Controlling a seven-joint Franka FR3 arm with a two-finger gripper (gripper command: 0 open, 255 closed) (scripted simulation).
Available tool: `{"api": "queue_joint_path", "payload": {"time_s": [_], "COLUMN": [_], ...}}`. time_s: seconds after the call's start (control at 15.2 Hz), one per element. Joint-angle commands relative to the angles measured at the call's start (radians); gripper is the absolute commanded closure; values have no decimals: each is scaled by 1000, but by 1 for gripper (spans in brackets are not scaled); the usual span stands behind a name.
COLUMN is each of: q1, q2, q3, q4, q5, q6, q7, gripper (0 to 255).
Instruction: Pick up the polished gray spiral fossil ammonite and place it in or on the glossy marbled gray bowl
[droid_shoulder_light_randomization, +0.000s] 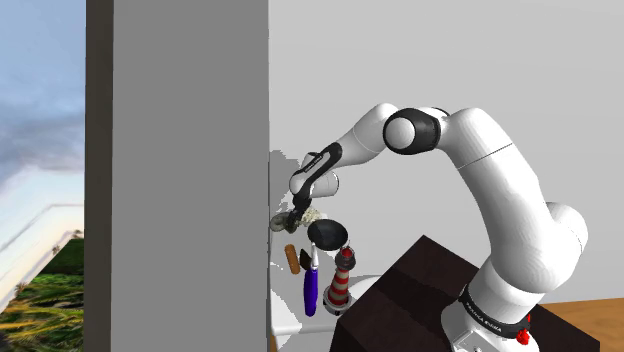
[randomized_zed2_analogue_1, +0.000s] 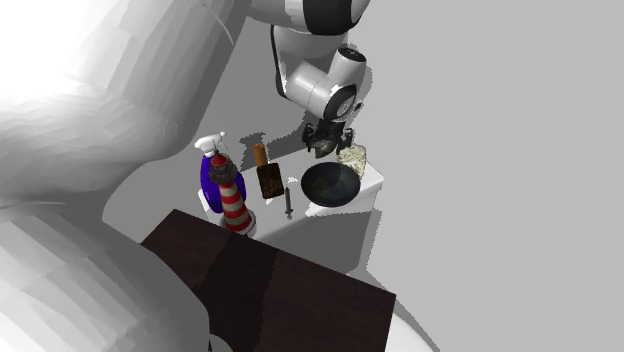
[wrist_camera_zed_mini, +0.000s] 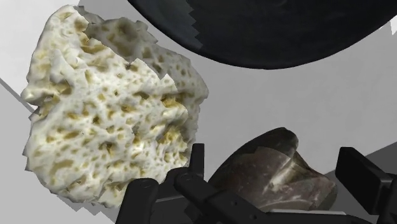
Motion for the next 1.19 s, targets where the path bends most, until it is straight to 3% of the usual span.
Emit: {"api": "queue_joint_path", "payload": {"time_s": [0.0, 0.33, 0.4, 1.12], "q1": [1, 1, 1, 1], "q2": [7, 7, 7, -19], "q3": [0, 0, 0, -1], "q4": [7, 7, 7, -8], "q5": [-1, -1, -1, 0], "q6": [0, 0, 0, -10], "q7": [0, 0, 0, 4], "gripper": [0, 0, 255, 255]}}
